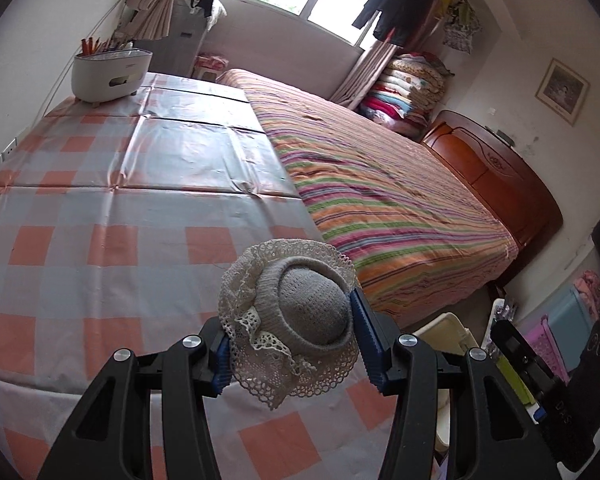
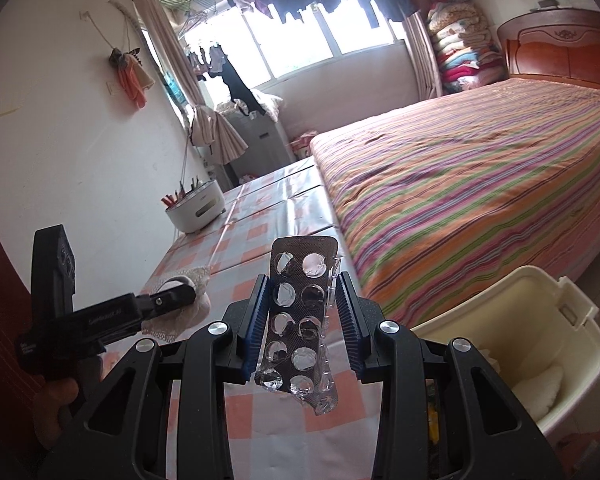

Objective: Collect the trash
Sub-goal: 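Carry the blister pack and lace cap over the cream bin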

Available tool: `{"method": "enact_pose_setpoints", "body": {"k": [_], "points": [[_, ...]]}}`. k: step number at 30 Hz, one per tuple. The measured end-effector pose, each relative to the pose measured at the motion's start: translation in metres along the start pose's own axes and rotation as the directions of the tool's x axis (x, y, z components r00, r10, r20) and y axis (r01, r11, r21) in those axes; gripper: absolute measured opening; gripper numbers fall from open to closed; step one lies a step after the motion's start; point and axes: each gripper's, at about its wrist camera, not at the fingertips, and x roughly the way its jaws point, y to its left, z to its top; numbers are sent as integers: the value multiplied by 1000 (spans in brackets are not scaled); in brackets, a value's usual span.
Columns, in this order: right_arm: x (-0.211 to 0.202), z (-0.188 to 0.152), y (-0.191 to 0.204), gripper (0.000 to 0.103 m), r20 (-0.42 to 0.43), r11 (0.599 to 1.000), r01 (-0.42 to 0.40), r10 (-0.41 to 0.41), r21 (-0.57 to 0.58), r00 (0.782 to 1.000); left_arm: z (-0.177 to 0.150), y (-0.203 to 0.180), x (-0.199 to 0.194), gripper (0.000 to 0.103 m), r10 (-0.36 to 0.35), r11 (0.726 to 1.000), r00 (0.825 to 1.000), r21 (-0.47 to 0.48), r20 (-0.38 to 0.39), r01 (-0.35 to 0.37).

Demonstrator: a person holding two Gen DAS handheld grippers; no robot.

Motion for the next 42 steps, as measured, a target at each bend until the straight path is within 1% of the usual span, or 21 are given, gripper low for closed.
{"method": "enact_pose_setpoints", "body": {"k": [7, 13, 17, 21, 32, 34, 35, 36, 40, 42], "points": [[-14, 4, -21, 33, 30, 999, 31, -32, 27, 999, -12, -40, 11, 49, -50, 996, 998, 71, -42, 53], [-20, 11, -52, 33, 50, 994, 80, -84, 75, 995, -17, -65, 12, 49, -89, 989, 994, 109, -56, 95], [-19, 10, -65, 33, 47, 990, 102, -107, 101, 993, -20, -78, 15, 49, -113, 984, 991, 127, -71, 122], [-19, 8, -70, 34, 46, 987, 112, -118, 115, 992, -24, -91, 16, 49, -129, 979, 988, 146, -79, 140], [-28, 9, -87, 36, 59, 974, 160, -172, 160, 983, -31, -109, 18, 49, -143, 972, 985, 174, -96, 158], [-31, 8, -91, 42, 64, 969, 174, -188, 177, 980, -32, -114, 19, 49, -144, 969, 985, 187, -99, 160], [-32, 8, -93, 49, 66, 968, 174, -188, 182, 980, -33, -116, 19, 49, -144, 968, 985, 191, -99, 161], [-33, 8, -95, 53, 65, 965, 175, -191, 195, 980, -33, -117, 20, 49, -144, 968, 985, 195, -99, 161], [-41, 11, -101, 53, 92, 958, 167, -192, 232, 977, -37, -120, 24, 49, -140, 966, 983, 202, -117, 162], [-48, 13, -102, 58, 113, 955, 162, -195, 249, 974, -40, -123, 27, 49, -140, 964, 982, 207, -127, 164]]}}
